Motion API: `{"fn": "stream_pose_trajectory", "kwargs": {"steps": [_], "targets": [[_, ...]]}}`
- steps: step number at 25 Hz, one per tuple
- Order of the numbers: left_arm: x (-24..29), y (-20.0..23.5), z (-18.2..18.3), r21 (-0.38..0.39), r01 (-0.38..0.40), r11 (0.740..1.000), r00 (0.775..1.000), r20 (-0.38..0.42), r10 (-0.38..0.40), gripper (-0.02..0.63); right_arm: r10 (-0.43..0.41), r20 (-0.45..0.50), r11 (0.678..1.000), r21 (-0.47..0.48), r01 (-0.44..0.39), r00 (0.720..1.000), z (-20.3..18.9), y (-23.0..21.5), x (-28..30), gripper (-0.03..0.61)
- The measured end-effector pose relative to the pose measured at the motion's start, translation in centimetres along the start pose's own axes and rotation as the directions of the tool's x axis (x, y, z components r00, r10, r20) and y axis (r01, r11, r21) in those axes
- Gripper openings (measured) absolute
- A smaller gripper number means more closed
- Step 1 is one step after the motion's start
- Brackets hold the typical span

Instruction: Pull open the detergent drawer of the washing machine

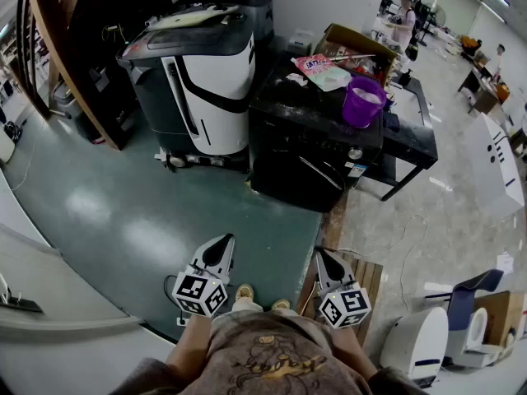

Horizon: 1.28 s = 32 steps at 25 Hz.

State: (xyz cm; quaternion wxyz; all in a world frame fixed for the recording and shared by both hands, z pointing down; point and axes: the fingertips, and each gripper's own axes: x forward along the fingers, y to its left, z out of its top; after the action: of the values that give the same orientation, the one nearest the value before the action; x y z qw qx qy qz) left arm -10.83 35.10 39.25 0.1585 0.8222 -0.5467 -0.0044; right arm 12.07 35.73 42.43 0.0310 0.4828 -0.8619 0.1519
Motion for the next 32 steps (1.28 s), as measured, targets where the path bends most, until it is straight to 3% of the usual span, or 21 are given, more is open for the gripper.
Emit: {"fn": "stream_pose_trajectory", "kwargs": {"steps": [21,32], "targets": [[0.8,-4.0,-2.1,0.0,-0.021,1.0,1.0,0.009,0.021,0.023,0.035,-0.011,0.999,0.005,-0.035,0.999,-1.1,-3.7,-2.4,0.003],[5.0,-4.9,-1.5,0.002,0.004,1.0,1.0,0.019,-0.004,0.023,0.014,0.007,1.0,0.018,-0.014,1.0,-0.4,-7.1,-1.7,0.003]]}}
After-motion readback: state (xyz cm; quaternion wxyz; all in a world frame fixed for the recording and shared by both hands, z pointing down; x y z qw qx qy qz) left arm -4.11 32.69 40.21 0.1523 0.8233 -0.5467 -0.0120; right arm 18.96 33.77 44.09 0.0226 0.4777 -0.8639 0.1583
